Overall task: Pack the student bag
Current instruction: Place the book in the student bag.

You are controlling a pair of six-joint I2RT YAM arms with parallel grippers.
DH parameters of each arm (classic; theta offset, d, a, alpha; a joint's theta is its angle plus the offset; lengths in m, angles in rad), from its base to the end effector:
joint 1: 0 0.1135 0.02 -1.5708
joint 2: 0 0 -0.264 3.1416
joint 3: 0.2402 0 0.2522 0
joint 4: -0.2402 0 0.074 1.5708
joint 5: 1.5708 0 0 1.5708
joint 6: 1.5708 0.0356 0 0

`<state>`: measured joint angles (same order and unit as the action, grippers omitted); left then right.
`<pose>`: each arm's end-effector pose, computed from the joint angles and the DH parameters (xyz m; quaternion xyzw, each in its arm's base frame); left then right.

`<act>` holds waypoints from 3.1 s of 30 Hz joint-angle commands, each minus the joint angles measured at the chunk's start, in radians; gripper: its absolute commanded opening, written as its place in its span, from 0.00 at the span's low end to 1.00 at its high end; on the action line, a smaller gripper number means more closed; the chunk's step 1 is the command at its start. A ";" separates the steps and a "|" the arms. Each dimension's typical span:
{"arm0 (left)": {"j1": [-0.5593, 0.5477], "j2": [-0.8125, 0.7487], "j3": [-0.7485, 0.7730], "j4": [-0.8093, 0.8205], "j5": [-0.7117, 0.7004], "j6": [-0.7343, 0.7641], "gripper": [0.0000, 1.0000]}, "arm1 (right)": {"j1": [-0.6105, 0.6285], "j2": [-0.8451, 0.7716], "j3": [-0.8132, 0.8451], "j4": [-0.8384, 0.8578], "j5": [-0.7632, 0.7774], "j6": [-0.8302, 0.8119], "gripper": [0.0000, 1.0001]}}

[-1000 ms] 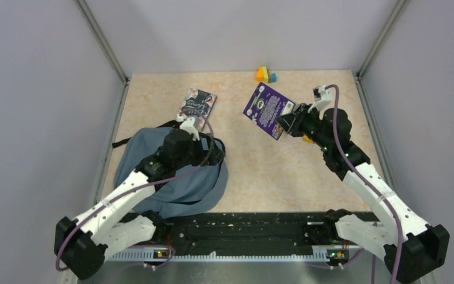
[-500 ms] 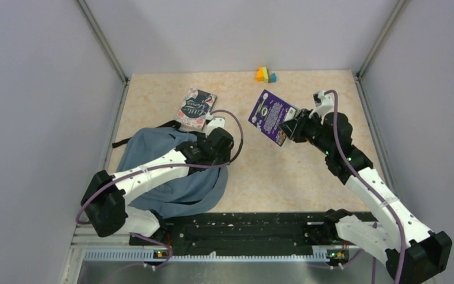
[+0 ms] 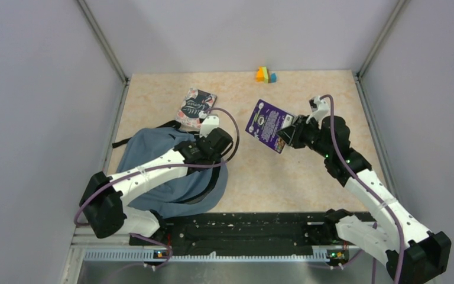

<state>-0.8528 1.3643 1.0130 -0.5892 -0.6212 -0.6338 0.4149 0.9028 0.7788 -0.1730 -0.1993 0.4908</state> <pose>0.1980 -0.1951 0.2608 0.0048 0.9102 0.0142 0.4139 0.1904 0.0915 0.3181 -0.0288 0.8016 0.3308 0.4971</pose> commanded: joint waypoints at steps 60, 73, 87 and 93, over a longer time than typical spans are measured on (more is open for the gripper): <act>0.419 -0.344 0.284 -0.186 0.535 0.453 0.00 | 0.630 1.074 0.307 0.813 0.226 0.390 0.64; 0.455 -0.382 0.220 -0.139 0.517 0.426 0.00 | 0.630 0.779 0.036 0.882 0.399 0.263 0.74; 0.465 -0.420 0.167 -0.103 0.494 0.365 0.00 | 0.633 0.584 0.010 0.636 0.372 -0.190 0.78; 0.468 -0.421 0.180 -0.120 0.484 0.358 0.00 | 0.683 0.707 0.083 0.543 0.296 -0.286 0.77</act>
<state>-0.3920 0.9592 1.1610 -0.7624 -0.1200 -0.2600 1.0538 1.5440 0.7952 0.4603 0.1738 0.3248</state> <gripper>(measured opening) 0.009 0.774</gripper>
